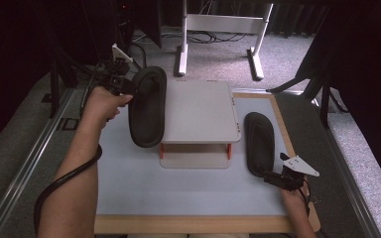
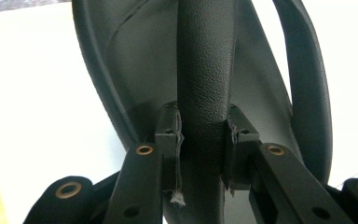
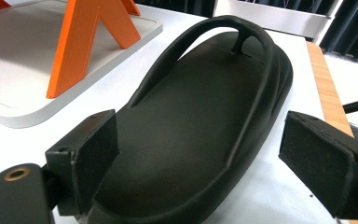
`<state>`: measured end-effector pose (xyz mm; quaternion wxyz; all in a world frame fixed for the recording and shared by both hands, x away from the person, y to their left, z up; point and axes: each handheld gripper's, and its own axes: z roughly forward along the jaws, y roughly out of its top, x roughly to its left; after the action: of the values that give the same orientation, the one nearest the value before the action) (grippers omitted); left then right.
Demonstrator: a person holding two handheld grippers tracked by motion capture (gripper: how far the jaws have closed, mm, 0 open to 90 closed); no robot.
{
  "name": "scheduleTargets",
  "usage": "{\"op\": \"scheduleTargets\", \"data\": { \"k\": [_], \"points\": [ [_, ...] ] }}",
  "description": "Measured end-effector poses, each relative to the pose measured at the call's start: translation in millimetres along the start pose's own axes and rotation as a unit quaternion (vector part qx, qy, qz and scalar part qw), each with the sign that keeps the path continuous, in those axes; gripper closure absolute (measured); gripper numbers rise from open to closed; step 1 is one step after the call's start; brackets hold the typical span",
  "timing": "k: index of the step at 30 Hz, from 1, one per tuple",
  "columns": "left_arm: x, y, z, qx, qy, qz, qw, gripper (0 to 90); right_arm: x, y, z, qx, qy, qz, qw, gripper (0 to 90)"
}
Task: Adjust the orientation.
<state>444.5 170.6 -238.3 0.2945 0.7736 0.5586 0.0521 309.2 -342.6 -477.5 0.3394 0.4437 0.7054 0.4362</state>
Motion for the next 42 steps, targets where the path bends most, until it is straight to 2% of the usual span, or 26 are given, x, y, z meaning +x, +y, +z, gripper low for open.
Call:
{"op": "scheduleTargets", "data": {
  "k": [2,6,9,15,18,21,32,37,42],
  "points": [
    [-8.3,4.9,4.4,0.003,0.0,0.004,1.0,71.7,0.1,0.0,0.0,0.0,0.0,0.0,1.0,11.2],
    [-24.7,14.3,13.8,0.0,-0.012,0.003,0.9999,71.6,0.2,0.0,0.1,0.0,0.001,-0.002,1.0,11.2],
    [-36.2,21.3,21.3,0.004,-0.017,0.01,0.9998,71.7,0.1,0.0,0.1,0.0,0.002,-0.002,1.0,11.2],
    [-47.3,29.2,36.2,0.016,-0.016,0.006,0.9997,71.6,-0.1,0.0,0.0,0.0,0.004,-0.001,1.0,11.2],
    [-47.3,31.0,43.5,0.019,-0.017,-0.005,0.9997,71.6,-0.2,0.0,0.3,0.001,0.006,-0.001,1.0,11.2],
    [-47.0,33.2,51.1,0.026,-0.008,-0.008,0.9996,71.5,-0.1,0.0,0.2,0.0,0.007,-0.001,1.0,11.2],
    [-50.3,37.3,63.3,0.039,-0.006,-0.004,0.9992,71.2,-0.1,0.0,0.3,0.0,0.008,-0.001,1.0,11.2],
    [-49.0,35.9,63.2,0.03,-0.014,0.005,0.9994,69.0,-0.2,-0.1,0.2,0.0,0.008,-0.001,1.0,11.2],
    [-50.3,34.8,55.2,0.014,-0.026,0.017,0.9994,59.9,-0.3,-0.1,0.2,0.0,0.008,-0.001,1.0,11.2]
  ]
}}
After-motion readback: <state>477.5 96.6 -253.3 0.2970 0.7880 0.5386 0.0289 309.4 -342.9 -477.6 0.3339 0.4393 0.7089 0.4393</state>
